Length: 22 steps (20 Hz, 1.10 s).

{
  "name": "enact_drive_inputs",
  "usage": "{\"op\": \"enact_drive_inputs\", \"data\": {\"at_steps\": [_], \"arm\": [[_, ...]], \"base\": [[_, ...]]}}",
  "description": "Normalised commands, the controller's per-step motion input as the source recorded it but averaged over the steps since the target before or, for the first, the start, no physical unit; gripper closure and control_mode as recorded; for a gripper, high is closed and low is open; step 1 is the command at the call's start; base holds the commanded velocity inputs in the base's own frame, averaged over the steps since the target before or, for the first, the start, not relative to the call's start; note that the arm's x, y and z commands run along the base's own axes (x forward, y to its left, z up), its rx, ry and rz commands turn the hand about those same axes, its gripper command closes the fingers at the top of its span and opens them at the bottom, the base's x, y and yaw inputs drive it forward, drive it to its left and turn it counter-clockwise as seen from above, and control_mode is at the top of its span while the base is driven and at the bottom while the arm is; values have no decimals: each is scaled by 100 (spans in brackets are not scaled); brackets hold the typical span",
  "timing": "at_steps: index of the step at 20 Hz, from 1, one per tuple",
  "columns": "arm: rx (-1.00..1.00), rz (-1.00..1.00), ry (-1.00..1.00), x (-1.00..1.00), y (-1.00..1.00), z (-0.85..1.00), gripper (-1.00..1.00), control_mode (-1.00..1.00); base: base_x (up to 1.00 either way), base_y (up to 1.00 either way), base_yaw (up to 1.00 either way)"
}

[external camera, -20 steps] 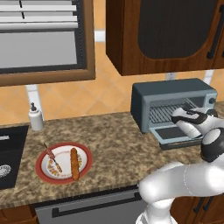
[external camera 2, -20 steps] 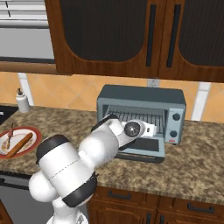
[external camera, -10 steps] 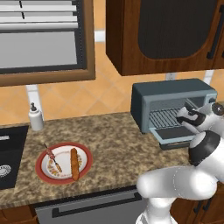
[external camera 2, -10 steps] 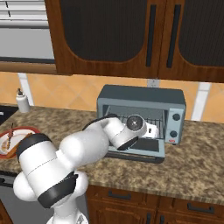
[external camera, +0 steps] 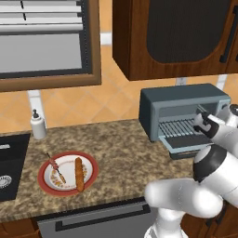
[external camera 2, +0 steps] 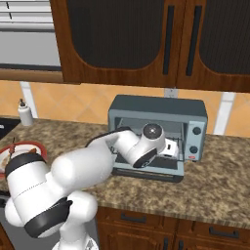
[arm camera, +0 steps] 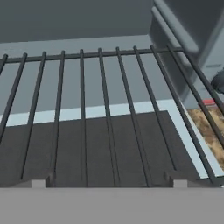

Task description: Pick up the kebab skewer and baguette bread, and place them inside the toaster oven. Close the toaster oven door and start by setting the timer.

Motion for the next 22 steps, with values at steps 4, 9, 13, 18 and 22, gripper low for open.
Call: {"op": "enact_drive_inputs", "data": {"at_steps": [4,9,13,18,22], "arm": [[-3,3,16,-81,-5,-89,-100,-100],[0,1,2,-44,-3,16,-100,-100],[0,0,-3,-30,15,95,-100,-100],[0,-1,-6,-3,39,97,-100,-100],[0,0,0,-26,31,29,-100,-100]], "base": [[0,0,0],[0,0,0],[0,0,0],[0,0,0],[0,0,0]]}}
